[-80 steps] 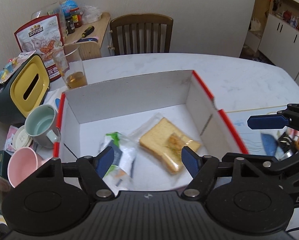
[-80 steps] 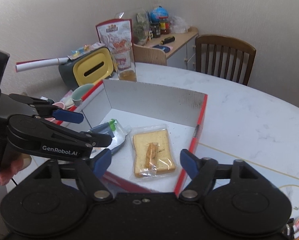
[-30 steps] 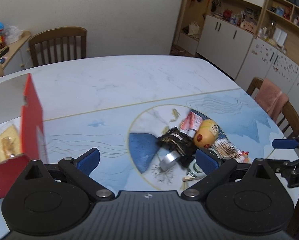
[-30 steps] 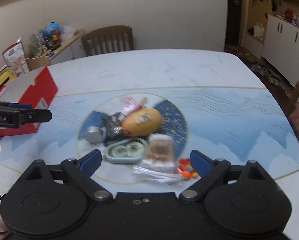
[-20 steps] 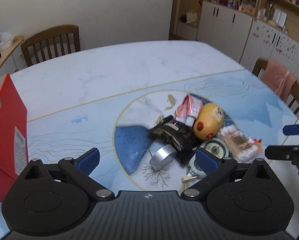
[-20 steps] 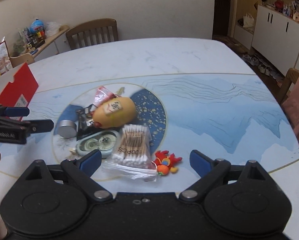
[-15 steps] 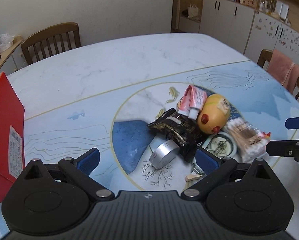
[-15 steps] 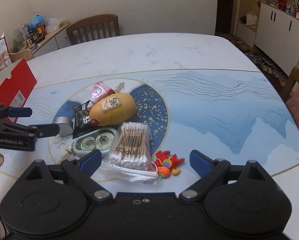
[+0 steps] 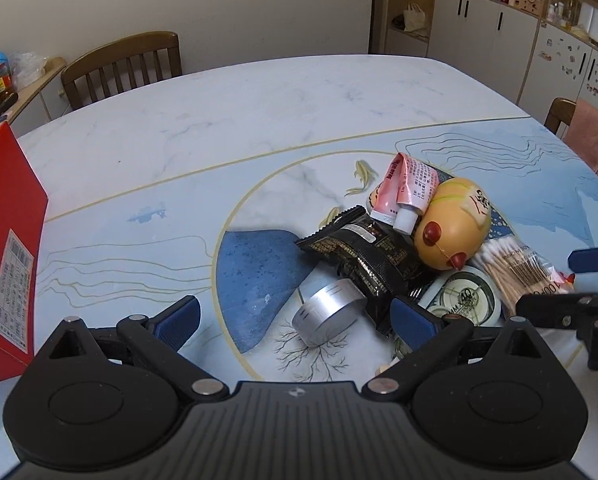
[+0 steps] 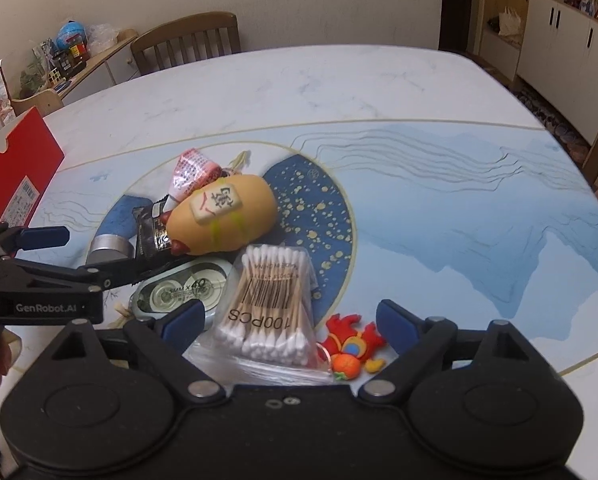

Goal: Organize objects
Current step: 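Grasp the silver tape roll with the left gripper while the right grasps the cotton swab pack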

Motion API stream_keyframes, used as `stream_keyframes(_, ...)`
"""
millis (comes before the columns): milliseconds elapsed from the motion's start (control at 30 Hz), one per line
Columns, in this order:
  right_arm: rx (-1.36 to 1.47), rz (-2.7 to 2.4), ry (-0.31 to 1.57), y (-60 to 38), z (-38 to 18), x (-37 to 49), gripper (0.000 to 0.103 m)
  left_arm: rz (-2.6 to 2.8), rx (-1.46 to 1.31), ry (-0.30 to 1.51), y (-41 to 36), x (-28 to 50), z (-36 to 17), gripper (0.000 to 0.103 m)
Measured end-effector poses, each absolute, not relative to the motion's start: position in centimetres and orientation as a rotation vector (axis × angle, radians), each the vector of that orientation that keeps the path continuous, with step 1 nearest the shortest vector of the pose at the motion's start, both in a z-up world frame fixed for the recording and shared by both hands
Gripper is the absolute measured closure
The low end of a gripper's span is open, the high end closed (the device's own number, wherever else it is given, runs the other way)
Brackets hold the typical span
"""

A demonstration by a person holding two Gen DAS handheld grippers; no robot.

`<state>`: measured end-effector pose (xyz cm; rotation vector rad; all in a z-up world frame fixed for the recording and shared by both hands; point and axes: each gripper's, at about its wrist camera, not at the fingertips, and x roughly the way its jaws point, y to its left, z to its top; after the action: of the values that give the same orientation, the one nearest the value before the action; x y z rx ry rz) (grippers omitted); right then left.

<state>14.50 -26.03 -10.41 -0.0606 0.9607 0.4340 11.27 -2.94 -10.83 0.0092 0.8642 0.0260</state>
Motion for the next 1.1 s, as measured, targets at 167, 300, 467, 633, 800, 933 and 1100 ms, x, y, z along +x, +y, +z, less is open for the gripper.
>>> stream_keyframes(167, -0.055, 0.447, 0.974, -25.7, -10.8, 14.8, 0.02, 0.027, -0.023, 0.866, -2.8, 11.6, -11.0, 0.007)
stream_keyframes(300, -0.062, 0.454, 0.975, -25.5, -10.9, 14.9, 0.025, -0.001, -0.023, 0.867, -3.1, 11.7, -11.1, 0.02)
stream_keyframes(467, -0.079, 0.463, 0.972, -25.1, -10.9, 15.0, 0.034, -0.025, -0.024, 0.876, -3.5, 11.7, -11.2, 0.041)
stream_keyframes(633, -0.081, 0.481, 0.972, -24.8, -10.9, 15.0, 0.045, -0.048, -0.028, 0.872, -3.7, 11.6, -11.2, 0.053)
stream_keyframes(800, -0.074, 0.485, 0.971, -24.7, -10.8, 14.9, 0.055, -0.063, -0.038, 0.872, -3.6, 11.6, -11.1, 0.065)
stream_keyframes(933, -0.076, 0.476, 0.967, -24.7, -10.7, 14.8, 0.064, -0.07, -0.043, 0.873, -3.3, 11.6, -11.1, 0.065)
stream_keyframes(1100, -0.07, 0.462, 0.961, -24.8, -10.5, 14.6, 0.068, -0.073, -0.064, 0.863, -2.9, 11.4, -10.6, 0.066)
